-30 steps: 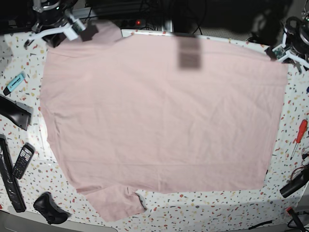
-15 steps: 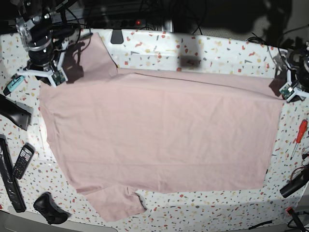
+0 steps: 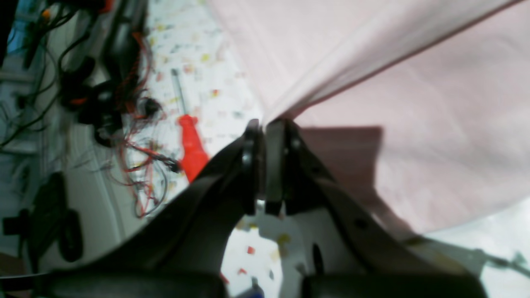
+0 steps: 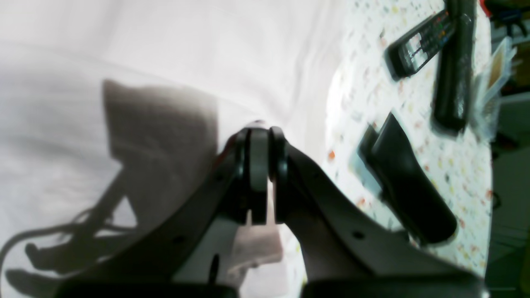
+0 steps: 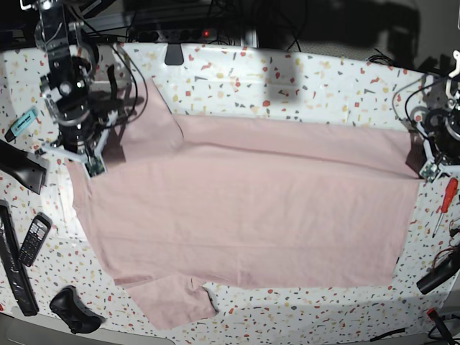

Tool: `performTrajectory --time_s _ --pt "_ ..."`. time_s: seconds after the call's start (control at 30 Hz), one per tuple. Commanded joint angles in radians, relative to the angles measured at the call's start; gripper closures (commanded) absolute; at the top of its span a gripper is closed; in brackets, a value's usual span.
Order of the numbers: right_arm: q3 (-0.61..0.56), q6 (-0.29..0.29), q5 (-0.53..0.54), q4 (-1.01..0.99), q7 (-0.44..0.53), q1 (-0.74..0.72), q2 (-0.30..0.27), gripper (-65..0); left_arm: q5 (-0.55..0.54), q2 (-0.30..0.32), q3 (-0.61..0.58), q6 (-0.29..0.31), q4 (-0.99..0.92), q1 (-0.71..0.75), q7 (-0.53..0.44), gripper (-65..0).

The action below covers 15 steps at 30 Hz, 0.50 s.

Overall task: Fold the T-shirt properly
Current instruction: 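Release the shirt and regrasp its edge with both grippers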

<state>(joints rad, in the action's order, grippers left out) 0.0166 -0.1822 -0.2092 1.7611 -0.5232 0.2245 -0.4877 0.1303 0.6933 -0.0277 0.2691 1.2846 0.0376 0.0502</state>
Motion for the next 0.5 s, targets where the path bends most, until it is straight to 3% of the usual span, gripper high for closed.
performTrajectory --time_s 0.0,0.23,0.47 --pt "0.008 -0.012 -0.013 -0.008 0.015 -0.038 -0.016 0.0 -0.001 0.022 0.013 -0.013 -0.01 -0.031 -0.019 0.0" --pt "0.008 -0.075 0.064 -0.153 0.026 -0.163 0.0 0.0 -0.002 0.004 -0.009 0.031 -0.138 -0.138 -0.052 0.0" --pt "0.007 -0.104 0.058 -0.237 0.024 -0.228 0.013 0.0 -0.001 0.0 -0.169 0.002 -0.255 -0.246 -0.051 0.0"
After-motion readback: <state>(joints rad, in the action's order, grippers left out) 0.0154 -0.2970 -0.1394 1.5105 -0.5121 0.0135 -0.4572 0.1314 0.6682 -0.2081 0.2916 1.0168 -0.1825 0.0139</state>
